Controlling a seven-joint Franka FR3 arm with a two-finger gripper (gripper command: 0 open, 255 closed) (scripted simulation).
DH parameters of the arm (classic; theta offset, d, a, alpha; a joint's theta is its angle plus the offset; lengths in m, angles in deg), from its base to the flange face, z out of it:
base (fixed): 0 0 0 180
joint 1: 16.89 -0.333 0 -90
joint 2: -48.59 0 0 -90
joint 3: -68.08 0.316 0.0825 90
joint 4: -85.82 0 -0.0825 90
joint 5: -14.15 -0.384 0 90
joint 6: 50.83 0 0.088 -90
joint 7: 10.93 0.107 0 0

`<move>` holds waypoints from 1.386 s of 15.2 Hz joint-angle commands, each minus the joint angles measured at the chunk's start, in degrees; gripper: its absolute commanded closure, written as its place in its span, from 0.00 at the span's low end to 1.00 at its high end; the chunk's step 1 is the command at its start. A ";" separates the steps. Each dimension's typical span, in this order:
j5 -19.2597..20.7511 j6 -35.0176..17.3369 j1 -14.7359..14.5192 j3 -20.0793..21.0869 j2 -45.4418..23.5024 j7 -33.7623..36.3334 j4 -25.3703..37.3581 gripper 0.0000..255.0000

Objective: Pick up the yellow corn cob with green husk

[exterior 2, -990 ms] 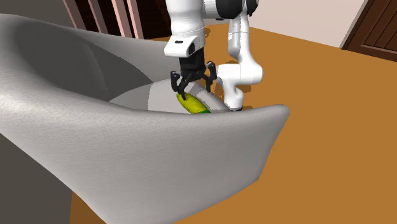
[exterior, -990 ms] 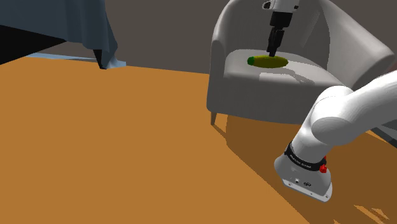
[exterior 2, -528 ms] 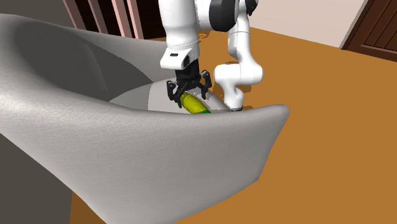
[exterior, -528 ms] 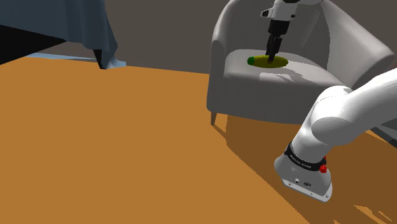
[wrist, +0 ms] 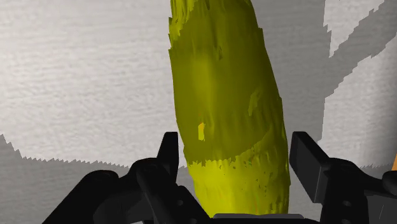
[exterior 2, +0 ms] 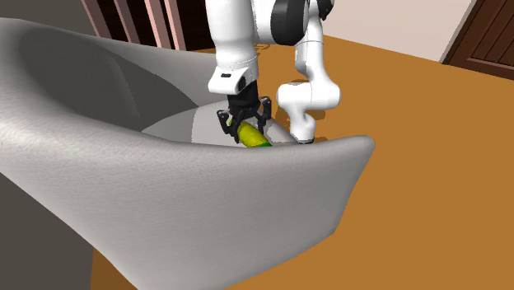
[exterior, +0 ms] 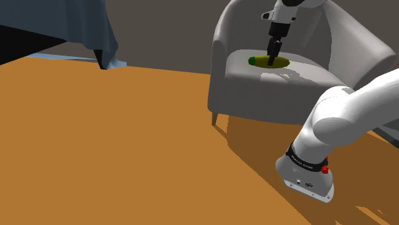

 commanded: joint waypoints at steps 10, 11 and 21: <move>-0.75 4.47 -0.30 1.06 0.03 0.06 4.31 1.00; -0.88 5.22 -0.36 1.22 -0.01 0.06 5.10 1.00; -1.94 11.17 -0.95 2.33 -0.88 -0.04 11.85 1.00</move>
